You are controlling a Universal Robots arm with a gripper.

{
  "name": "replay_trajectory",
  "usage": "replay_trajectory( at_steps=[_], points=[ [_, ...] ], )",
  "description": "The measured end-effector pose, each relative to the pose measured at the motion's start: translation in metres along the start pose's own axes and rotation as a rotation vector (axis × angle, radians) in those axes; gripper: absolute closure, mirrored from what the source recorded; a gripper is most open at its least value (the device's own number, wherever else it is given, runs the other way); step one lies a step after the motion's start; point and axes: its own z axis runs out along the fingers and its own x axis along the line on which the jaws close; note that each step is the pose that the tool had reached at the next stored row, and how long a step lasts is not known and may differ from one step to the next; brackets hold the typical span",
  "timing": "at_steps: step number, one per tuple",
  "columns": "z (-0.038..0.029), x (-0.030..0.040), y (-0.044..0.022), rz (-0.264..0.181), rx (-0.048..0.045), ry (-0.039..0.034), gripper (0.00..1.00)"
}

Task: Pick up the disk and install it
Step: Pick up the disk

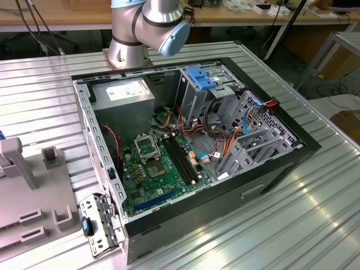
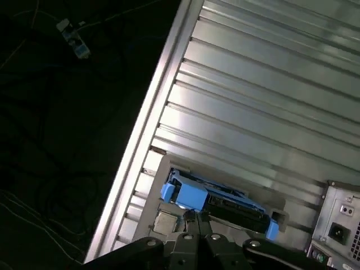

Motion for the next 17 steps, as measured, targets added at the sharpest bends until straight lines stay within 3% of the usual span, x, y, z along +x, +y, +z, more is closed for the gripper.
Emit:
replay_trajectory(
  at_steps=[2,4,7,9,12,17],
  points=[
    [0.0000,0.0000,0.0000,-0.064,-0.0016,0.0029,0.89],
    [0.0000,0.0000,0.0000,-0.098,-0.0024,0.0044,0.89],
    [0.0000,0.0000,0.0000,-0.206,-0.0050,0.0091,0.89],
    [0.0000,0.0000,0.0000,-0.252,-0.0061,0.0111,0.89],
    [0.0000,0.0000,0.0000,-0.375,-0.0092,0.0166,0.89],
    [0.0000,0.0000,0.0000,-0.478,-0.0117,0.0212,0.89]
  ],
)
